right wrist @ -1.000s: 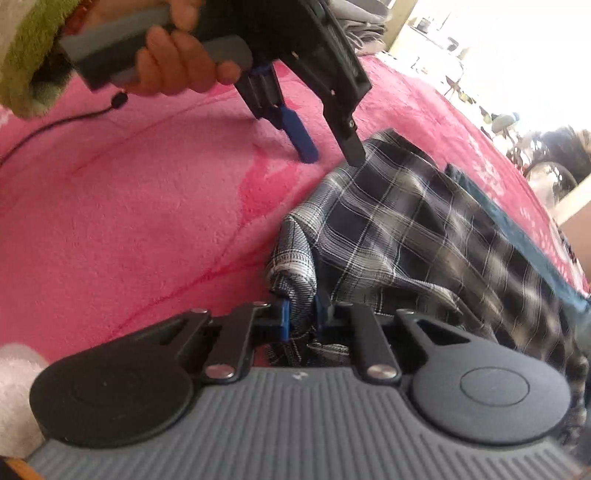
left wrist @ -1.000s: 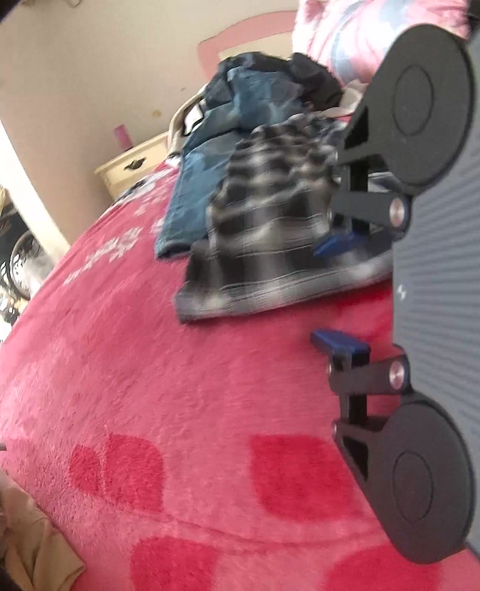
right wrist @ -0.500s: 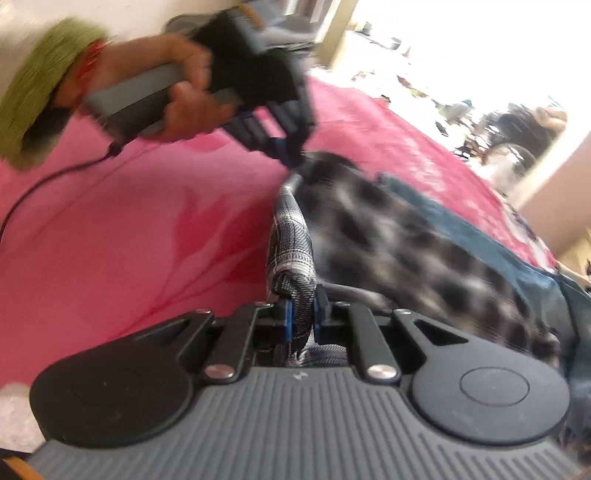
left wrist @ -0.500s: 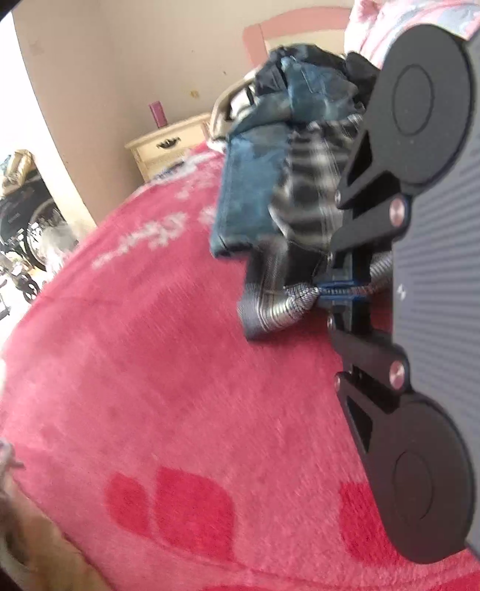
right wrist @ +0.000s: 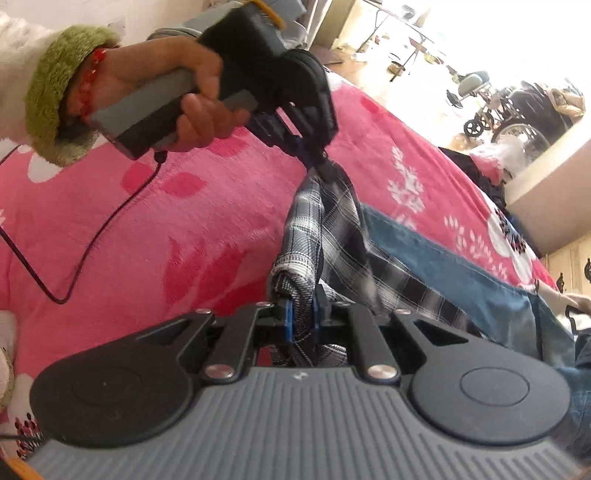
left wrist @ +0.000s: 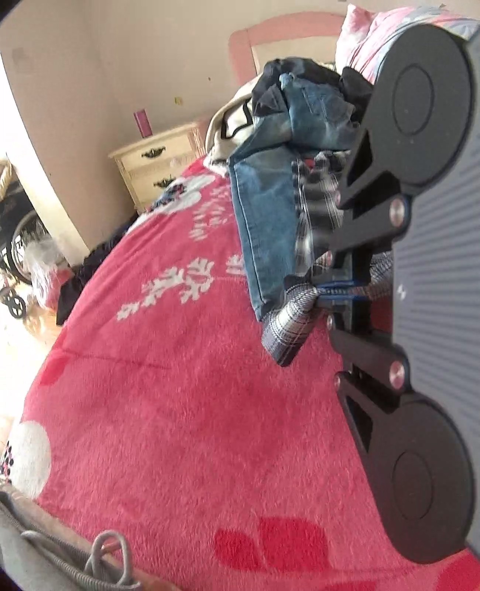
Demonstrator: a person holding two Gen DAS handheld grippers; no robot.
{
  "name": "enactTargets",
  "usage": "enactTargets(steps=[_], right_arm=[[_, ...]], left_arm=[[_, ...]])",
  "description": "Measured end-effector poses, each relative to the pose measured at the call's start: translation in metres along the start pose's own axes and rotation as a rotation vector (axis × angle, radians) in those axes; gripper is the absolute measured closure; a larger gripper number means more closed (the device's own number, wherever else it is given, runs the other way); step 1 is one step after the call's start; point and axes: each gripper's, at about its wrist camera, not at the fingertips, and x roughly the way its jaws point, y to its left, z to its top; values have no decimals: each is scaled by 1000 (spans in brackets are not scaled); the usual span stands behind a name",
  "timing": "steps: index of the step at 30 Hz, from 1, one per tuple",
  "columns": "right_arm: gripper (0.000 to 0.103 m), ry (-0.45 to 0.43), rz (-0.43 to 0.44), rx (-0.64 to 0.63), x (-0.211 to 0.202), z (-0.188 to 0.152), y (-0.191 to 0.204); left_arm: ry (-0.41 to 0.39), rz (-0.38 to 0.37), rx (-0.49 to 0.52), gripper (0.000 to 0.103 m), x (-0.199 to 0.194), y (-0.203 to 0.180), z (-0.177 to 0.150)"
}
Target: Fold clothes
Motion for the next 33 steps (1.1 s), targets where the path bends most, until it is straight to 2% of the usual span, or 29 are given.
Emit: enactTargets(steps=[3, 7, 11, 14, 19, 26, 29, 33], right_arm=[[95, -25, 16, 38, 1, -11, 0], [95, -108, 11, 86, -2, -40, -4], [95, -228, 31, 232, -8, -77, -28], [95, -301, 59, 364, -14, -109, -61], [95, -439, 136, 638, -17, -174, -127], [95, -592, 185, 853, 2, -263, -196], [95, -626, 195, 960, 16, -291, -223], [95, -645, 194, 1052, 29, -320, -243]], left_arm=[[-20, 24, 19, 99, 1, -10, -2], [-63, 57, 29, 99, 2, -29, -7], [-98, 113, 51, 99, 5, -68, -11], [-126, 163, 112, 99, 17, -114, -19], [-163, 244, 234, 99, 60, -200, -35], [-155, 393, 414, 99, 155, -303, -64], [-134, 443, 430, 99, 196, -325, -67], [-115, 467, 460, 99, 234, -345, -71]])
